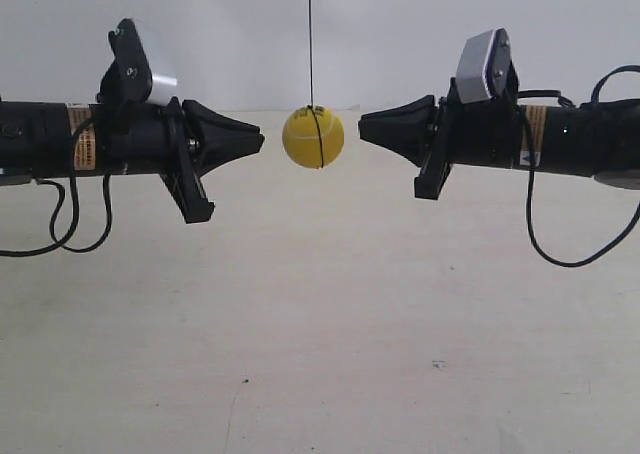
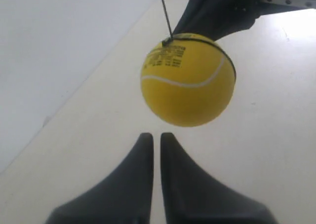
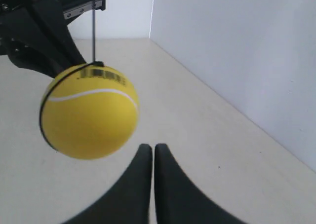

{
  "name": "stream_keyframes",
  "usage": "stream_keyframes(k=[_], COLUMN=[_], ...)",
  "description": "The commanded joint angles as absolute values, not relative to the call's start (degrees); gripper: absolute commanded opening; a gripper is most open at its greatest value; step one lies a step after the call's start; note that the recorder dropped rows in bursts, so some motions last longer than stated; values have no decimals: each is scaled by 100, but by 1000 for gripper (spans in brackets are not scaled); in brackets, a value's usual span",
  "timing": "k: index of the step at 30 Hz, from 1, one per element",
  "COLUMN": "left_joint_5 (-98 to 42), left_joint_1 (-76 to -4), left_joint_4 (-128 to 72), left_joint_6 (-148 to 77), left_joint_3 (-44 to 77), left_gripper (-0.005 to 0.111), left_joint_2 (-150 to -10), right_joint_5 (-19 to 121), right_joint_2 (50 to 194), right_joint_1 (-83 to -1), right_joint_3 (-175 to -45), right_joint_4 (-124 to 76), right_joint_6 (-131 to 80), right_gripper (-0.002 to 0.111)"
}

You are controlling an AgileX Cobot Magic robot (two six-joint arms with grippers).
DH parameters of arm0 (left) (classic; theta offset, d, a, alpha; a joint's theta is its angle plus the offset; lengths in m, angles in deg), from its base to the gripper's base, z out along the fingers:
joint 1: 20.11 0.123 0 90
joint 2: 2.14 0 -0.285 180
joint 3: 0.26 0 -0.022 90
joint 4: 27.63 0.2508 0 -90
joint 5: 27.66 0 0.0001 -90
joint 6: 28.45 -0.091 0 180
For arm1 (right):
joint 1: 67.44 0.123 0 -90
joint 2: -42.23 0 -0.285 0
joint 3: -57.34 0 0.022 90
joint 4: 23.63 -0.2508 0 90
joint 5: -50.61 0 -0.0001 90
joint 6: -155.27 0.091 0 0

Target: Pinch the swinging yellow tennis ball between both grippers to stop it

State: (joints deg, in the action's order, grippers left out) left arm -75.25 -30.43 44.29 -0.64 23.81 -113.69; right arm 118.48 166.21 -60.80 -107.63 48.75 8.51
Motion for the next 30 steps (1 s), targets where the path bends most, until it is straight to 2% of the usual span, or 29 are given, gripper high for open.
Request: stream_keyframes(k=[1,5,9,16,22,30], left_joint_5=[-7402,-7521,-7429,-6593,-5529,-4656], left_joint_1=[-2799,-2444,-2406,-2406,-2406,-2406], left_joint_4=[4370,5112,4908,3678,2598,2530], left_joint_6=[275,1236,1410,1265,557,401], left_joint_3=[2355,2420,2615,2642,2642,2642], left_gripper=[5,5,5,5,5,5], left_joint_2=[-11108,-10568,-9639,-7776,-6425,-4714], right_joint_5=[11984,12057,11792,9138,7894,6350], right_joint_2=[16595,16586,16154,14393,12926,10829], right_joint_1=[-6287,-6287,-6287,-6287,-6287,-6287], right_joint_3=[-10785,-10785,-10785,-10785,-10785,-10389], right_joint_4=[4989,5036,5108,5215,5215,5202], right_joint_6=[946,1051,1168,1934,2573,2725], right_gripper=[0,0,0,0,0,0])
